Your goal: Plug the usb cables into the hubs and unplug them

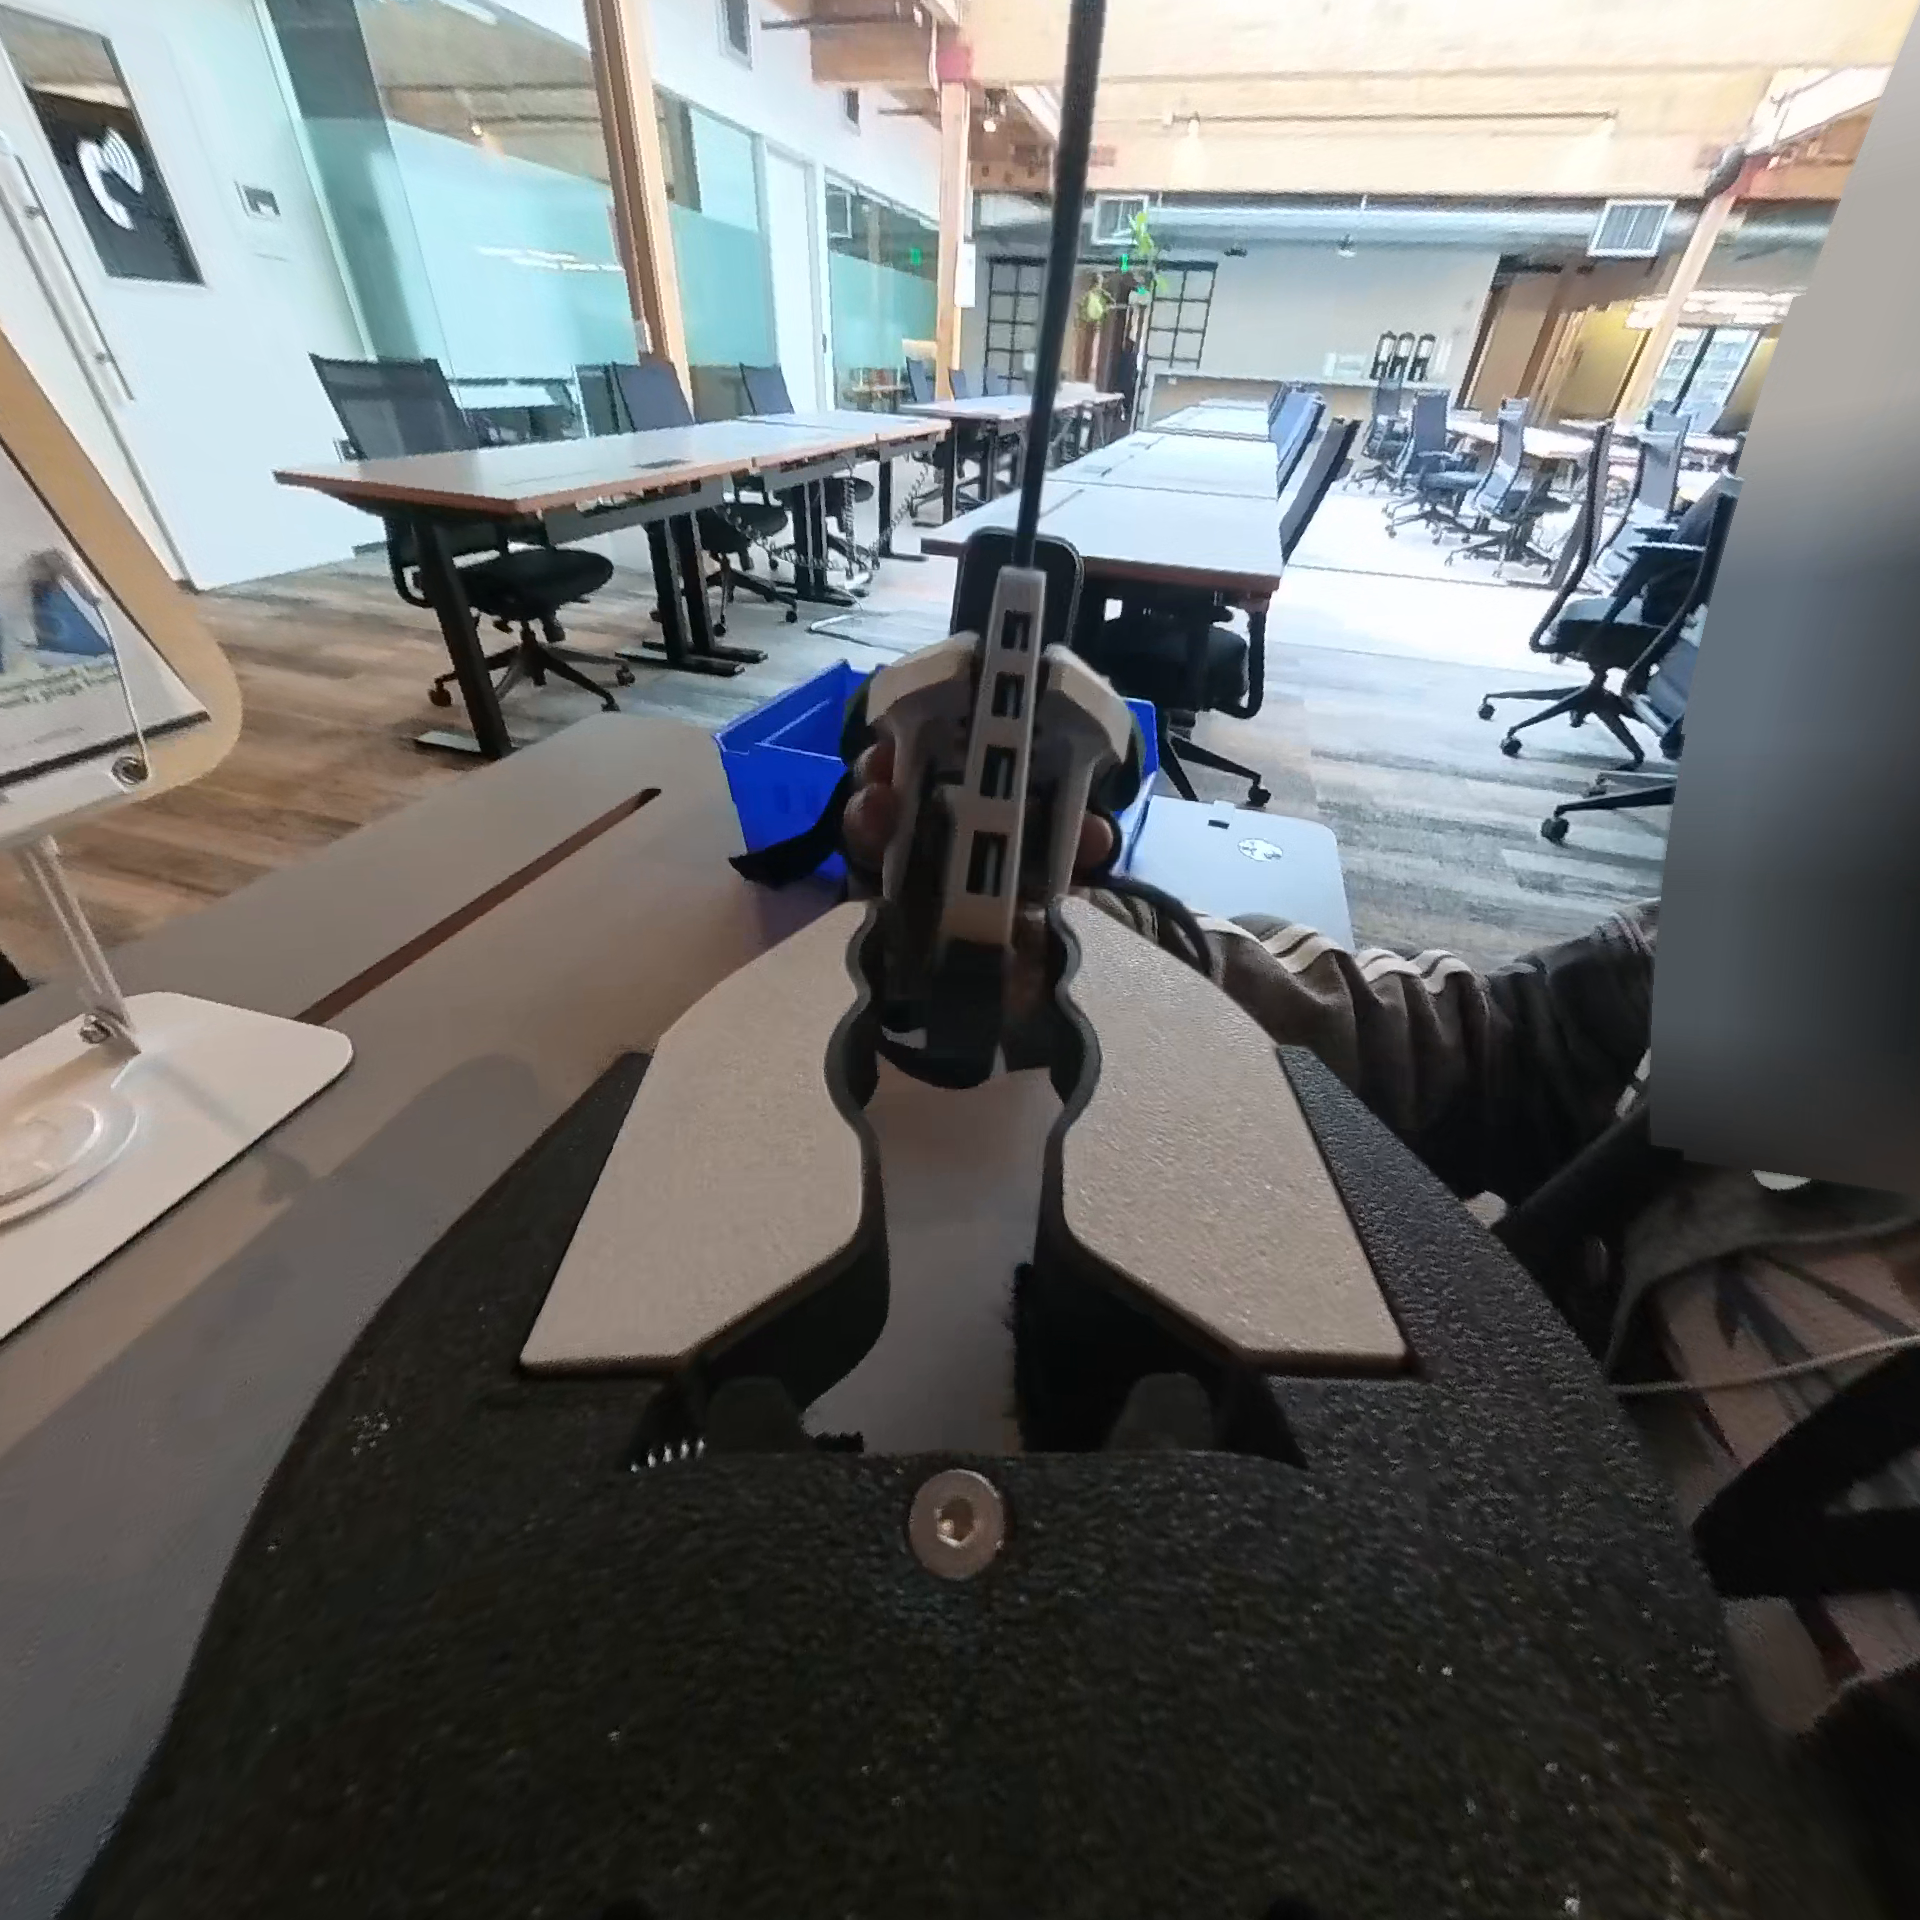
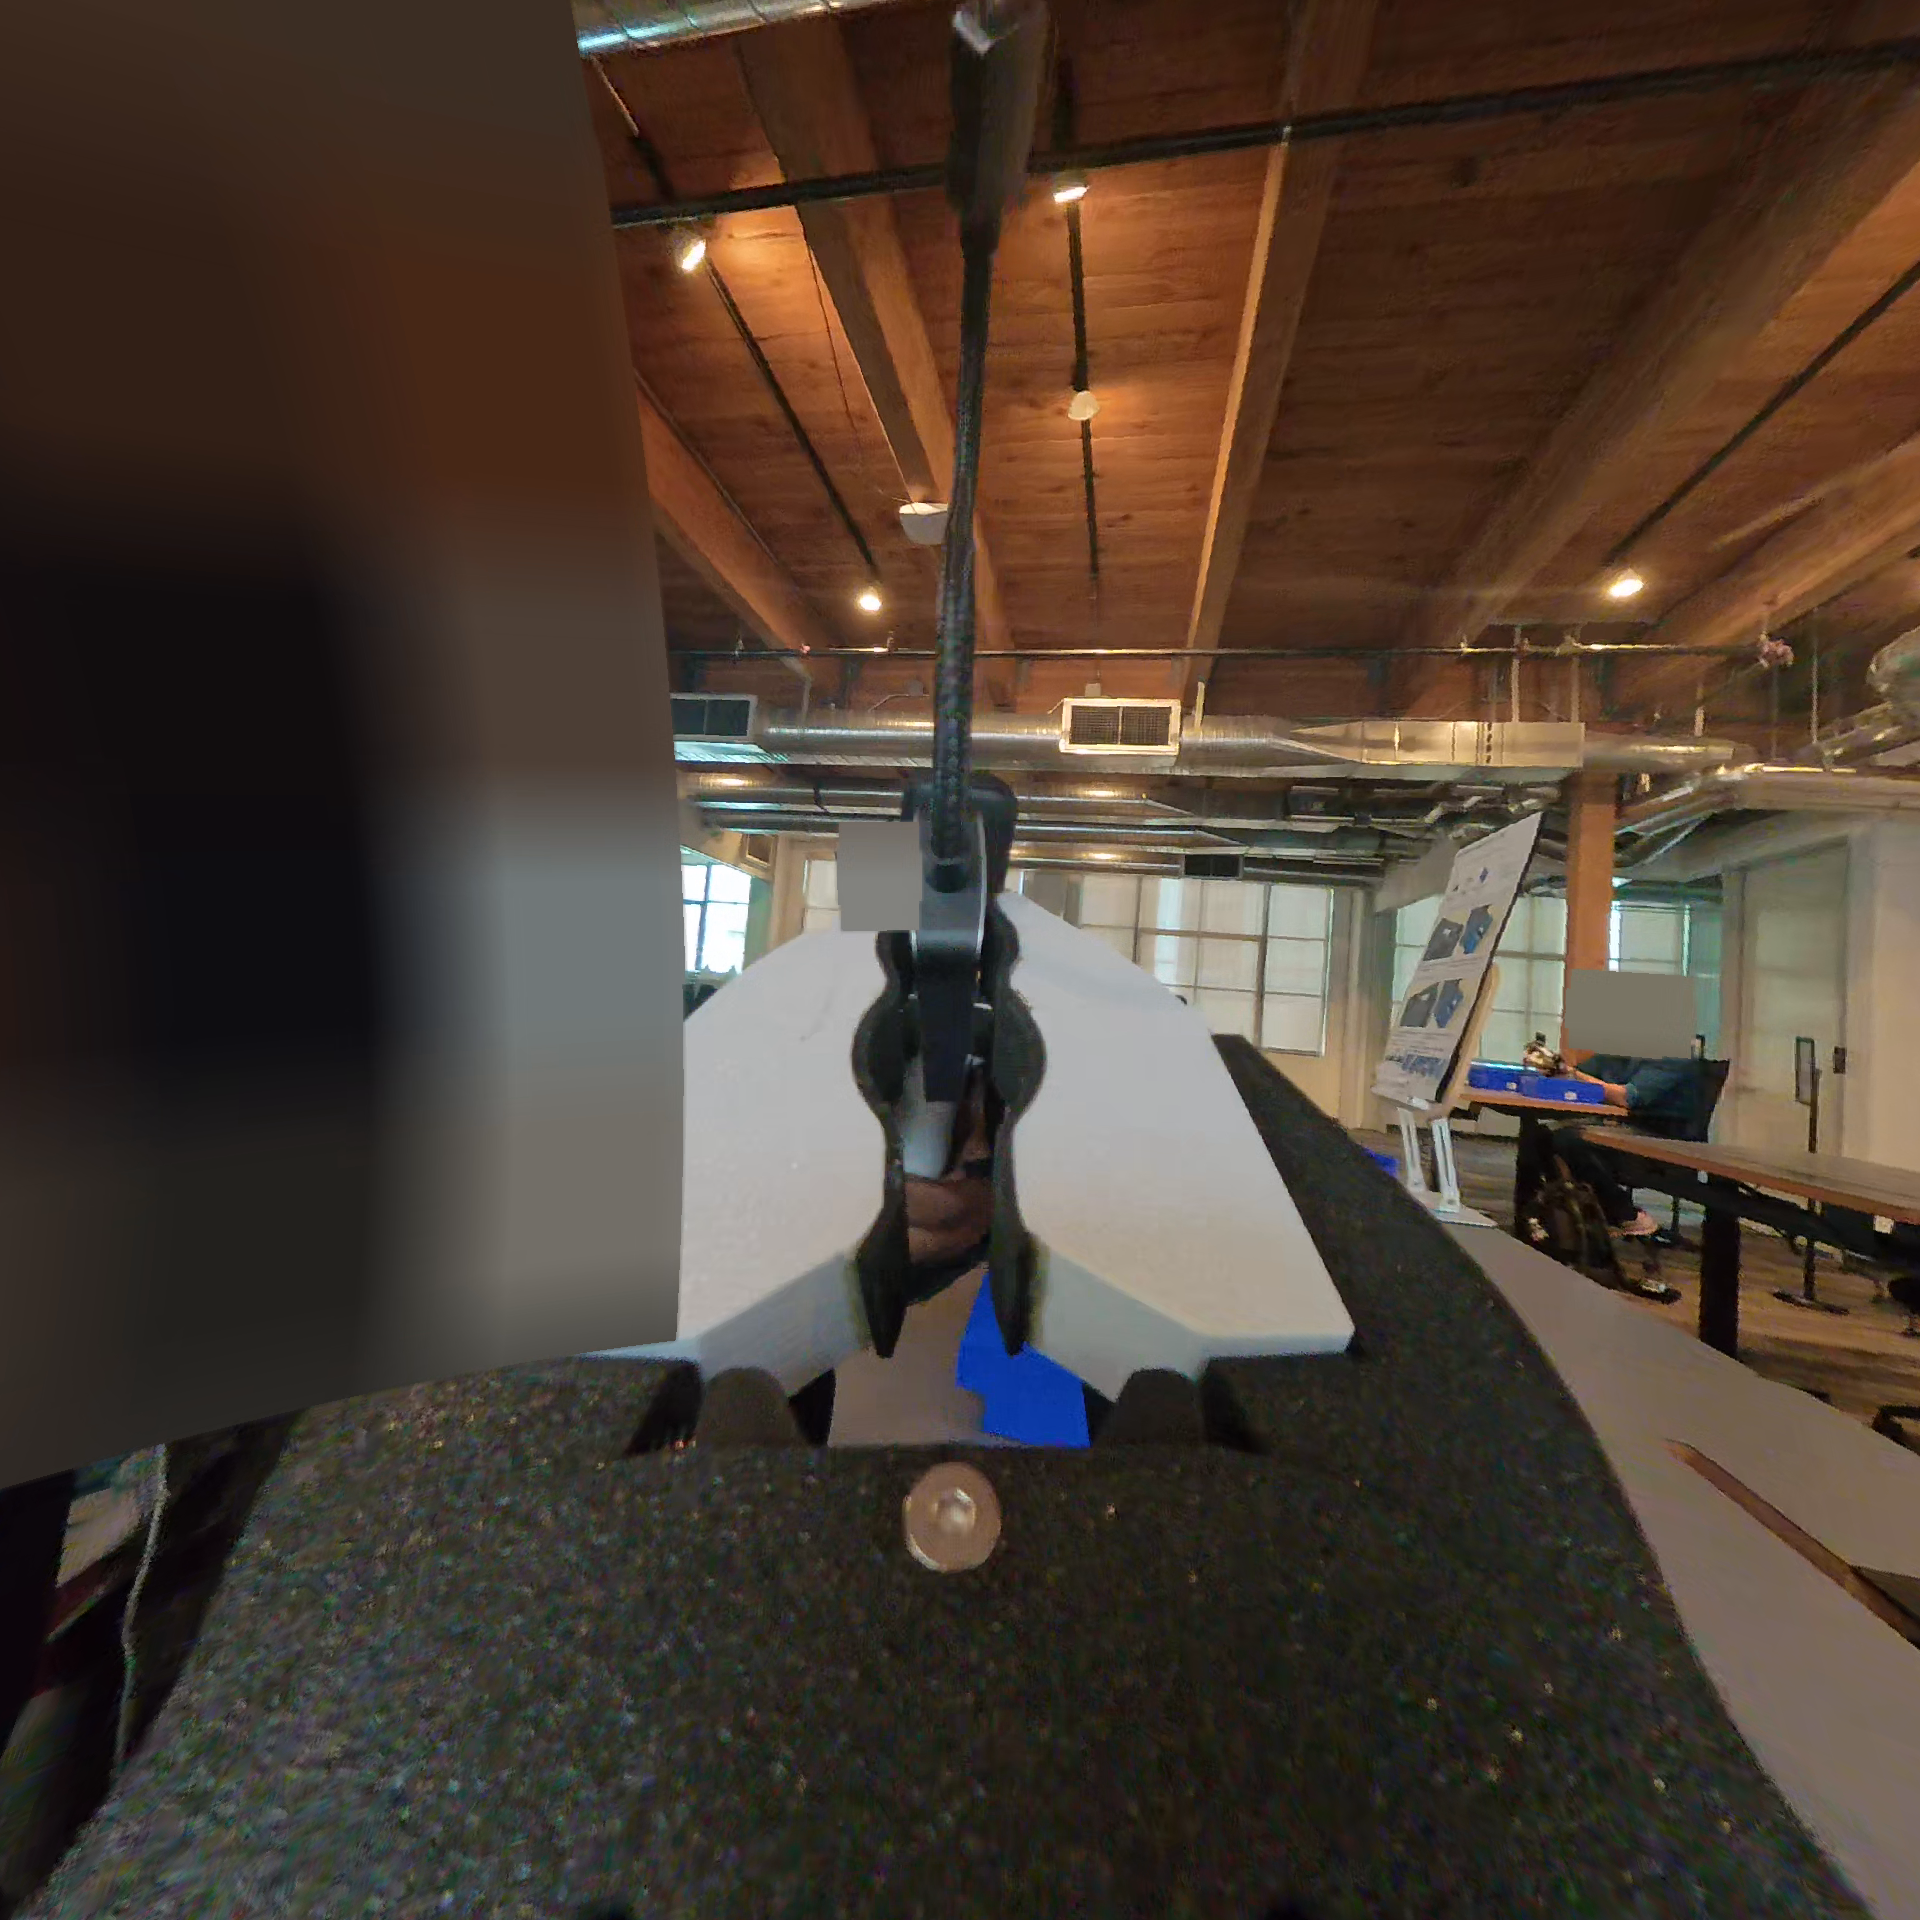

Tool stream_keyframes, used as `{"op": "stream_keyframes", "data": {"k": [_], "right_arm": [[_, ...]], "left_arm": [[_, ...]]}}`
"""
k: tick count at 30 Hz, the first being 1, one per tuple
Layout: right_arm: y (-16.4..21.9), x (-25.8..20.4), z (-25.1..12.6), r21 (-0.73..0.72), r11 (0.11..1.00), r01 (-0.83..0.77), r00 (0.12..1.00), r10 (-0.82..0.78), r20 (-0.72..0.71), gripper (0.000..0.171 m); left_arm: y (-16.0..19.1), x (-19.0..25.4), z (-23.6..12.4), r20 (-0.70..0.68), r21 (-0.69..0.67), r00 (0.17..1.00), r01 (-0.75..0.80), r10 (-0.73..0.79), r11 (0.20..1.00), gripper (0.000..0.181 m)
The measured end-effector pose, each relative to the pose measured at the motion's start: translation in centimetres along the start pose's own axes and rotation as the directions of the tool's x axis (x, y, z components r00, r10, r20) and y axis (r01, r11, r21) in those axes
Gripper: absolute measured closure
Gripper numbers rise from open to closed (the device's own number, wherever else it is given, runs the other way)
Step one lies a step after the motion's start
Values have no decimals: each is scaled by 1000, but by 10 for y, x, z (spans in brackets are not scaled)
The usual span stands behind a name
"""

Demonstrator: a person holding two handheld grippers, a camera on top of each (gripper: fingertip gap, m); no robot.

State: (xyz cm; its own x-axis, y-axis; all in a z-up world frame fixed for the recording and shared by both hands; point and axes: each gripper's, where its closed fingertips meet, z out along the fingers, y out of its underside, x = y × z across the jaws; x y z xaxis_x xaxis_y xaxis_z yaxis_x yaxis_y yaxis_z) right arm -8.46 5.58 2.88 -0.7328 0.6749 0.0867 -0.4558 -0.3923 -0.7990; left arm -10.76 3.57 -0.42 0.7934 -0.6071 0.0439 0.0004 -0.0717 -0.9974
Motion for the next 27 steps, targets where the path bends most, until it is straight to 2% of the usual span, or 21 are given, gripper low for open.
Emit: {"op": "stream_keyframes", "data": {"k": [2, 3, 4, 8, 12, 14, 15, 18, 22, 24, 27], "right_arm": [[3, -1, 1, -9, 1000, -3, 1000, 3, 10, 160], [5, -2, 2, -15, 1000, -3, 1000, 3, 10, 160], [6, -2, 3, -15, 1000, -10, 1000, 10, 12, 160], [14, 2, 2, -57, 998, -35, 999, 34, -19, 157], [29, 17, -10, -230, 973, -22, 989, -13, -147, 146], [31, 20, -25, -342, 940, 13, 975, -88, -204, 136], [29, 19, -35, -399, 916, 37, 967, -134, -217, 136], [27, -13, -54, -555, 822, 127, 971, -218, -100, 151], [21, -52, -31, -567, 770, 293, 948, -312, 66, 149], [29, -47, -19, -602, 709, 367, 914, -396, 89, 147], [51, -25, -18, -710, 571, 412, 864, -492, 106, 141]], "left_arm": [[2, 2, 0, -16, 5, 1000, 0, 0, 1000, 155], [1, 3, 0, -14, 16, 1000, -17, 17, 1000, 166], [2, 4, -1, -10, 20, 999, -53, 53, 998, 169], [4, 2, -6, 48, -14, 986, -160, 160, 987, 169], [16, -9, -17, 105, -110, 952, -277, 288, 955, 169], [24, -17, -26, 127, -166, 936, -307, 329, 937, 169], [29, -22, -31, 136, -193, 931, -312, 340, 930, 169], [43, -37, -47, 159, -272, 919, -310, 360, 911, 169], [60, -41, -50, 113, -324, 925, -311, 363, 893, 169], [65, -38, -44, 78, -331, 922, -335, 379, 882, 169], [69, -29, -35, 24, -337, 911, -381, 412, 861, 169]]}}
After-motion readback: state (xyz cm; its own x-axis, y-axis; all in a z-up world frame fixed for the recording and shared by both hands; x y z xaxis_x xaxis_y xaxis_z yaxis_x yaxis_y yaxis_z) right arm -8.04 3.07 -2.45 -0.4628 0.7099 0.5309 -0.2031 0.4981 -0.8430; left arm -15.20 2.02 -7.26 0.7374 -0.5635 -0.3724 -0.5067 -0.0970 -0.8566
